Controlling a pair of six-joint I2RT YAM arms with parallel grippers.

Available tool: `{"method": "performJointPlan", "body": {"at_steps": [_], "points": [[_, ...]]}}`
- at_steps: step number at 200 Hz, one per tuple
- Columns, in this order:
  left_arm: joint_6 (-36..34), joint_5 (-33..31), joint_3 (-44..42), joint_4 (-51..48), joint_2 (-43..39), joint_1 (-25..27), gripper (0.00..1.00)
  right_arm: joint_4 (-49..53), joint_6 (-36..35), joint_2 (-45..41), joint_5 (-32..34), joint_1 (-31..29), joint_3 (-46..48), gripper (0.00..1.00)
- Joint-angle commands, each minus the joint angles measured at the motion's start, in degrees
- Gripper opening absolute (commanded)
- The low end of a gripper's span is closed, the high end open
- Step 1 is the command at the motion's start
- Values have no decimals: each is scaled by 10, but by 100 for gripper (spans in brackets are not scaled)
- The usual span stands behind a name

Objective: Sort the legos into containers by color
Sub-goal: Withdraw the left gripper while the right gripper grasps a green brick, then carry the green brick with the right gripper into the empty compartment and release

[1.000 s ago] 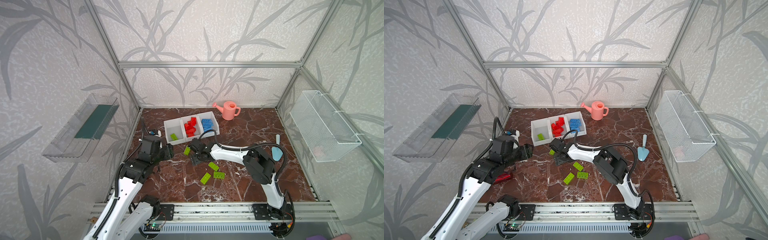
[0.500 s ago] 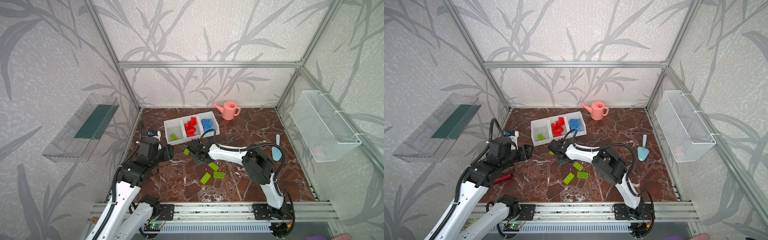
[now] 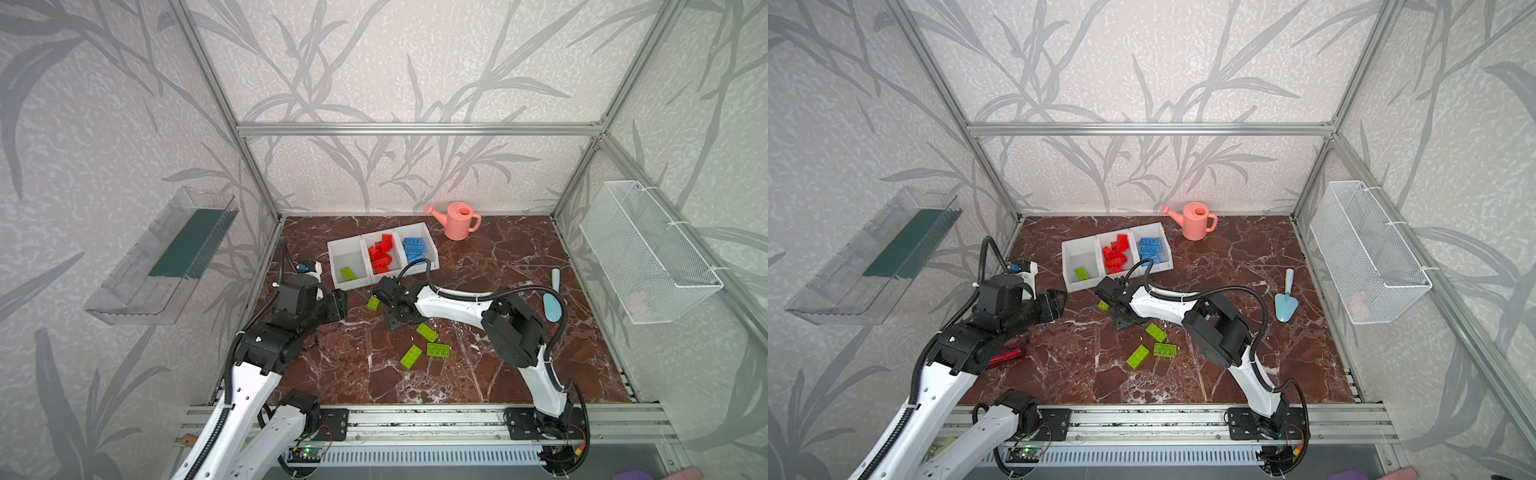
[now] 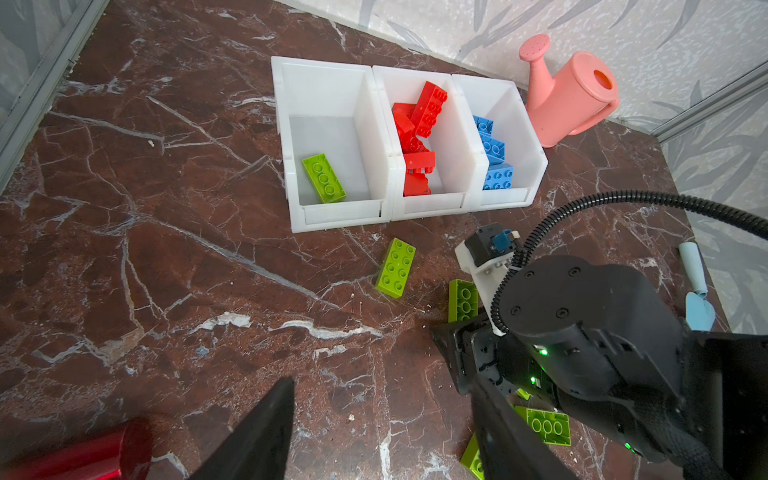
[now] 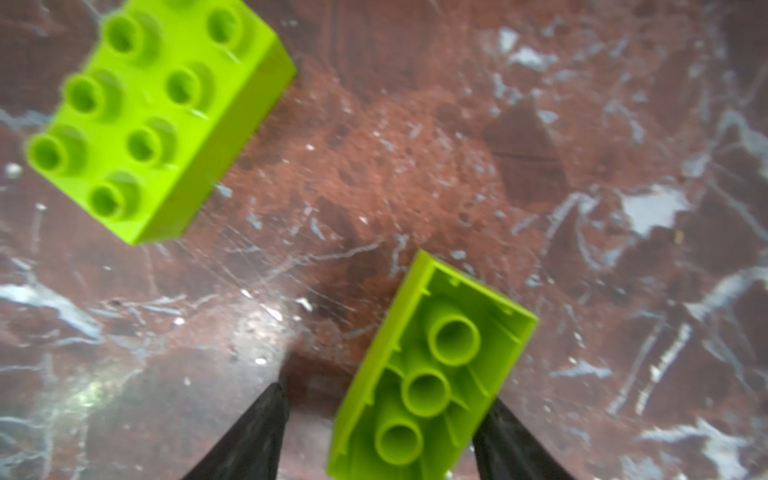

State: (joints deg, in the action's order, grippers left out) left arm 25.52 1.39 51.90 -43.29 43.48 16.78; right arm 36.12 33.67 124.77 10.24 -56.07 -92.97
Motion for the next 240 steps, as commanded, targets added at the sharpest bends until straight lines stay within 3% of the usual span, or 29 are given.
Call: {"method": "performJointPlan", "body": {"at_steps": [1, 78, 93, 134, 180, 240], "points": [[-8, -4, -6, -2, -2, 1, 68, 2, 5, 17, -10, 3, -18, 65], [-10, -3, -6, -3, 3, 1, 68, 8, 2, 24, 1, 11, -12, 48], [-10, -3, -6, -3, 3, 1, 68, 7, -2, 19, 4, 11, -10, 38], [-10, -6, -6, -3, 2, 1, 68, 4, -18, -2, 0, 11, -4, 26], [-7, -21, -7, -5, -12, 1, 68, -10, -61, -42, -24, 12, -15, 25], [1, -59, -11, 0, -54, 0, 67, -73, -148, -59, -121, 18, -65, 24]]}}
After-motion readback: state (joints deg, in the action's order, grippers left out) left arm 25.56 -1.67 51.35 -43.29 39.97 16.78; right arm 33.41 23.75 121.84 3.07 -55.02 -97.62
